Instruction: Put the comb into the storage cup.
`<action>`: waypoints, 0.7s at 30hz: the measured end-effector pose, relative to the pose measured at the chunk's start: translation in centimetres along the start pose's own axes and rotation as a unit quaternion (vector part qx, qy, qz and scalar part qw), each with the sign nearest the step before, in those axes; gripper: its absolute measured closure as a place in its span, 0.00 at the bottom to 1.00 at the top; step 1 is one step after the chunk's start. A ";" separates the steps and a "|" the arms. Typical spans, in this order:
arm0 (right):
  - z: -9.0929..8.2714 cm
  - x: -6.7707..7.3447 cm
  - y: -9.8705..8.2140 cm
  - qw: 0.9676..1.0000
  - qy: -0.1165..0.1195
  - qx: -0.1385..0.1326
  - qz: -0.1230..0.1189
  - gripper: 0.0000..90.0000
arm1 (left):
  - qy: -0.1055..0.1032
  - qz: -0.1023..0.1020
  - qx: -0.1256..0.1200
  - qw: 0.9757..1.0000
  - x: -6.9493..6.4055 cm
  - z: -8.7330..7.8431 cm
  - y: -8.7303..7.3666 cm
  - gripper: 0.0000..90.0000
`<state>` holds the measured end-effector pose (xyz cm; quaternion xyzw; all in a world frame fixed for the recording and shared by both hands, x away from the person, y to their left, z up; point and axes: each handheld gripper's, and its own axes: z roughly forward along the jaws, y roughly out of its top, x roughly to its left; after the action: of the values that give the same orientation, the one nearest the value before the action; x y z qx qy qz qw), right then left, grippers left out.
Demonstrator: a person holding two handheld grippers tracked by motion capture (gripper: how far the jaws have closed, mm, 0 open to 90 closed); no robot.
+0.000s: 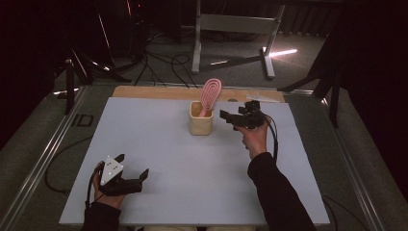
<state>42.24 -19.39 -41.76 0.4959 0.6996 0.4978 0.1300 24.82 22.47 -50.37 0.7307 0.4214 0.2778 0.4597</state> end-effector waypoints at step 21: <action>-4.1 -1.0 -5.4 0.998 -0.028 0.037 -0.038 0.10 | -0.004 0.001 0.001 1.000 -0.2 0.0 0.0 0.00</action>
<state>36.92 -22.58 -44.56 0.4874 0.7318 0.4520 0.1500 24.74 22.32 -50.41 0.7324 0.4195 0.2751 0.4603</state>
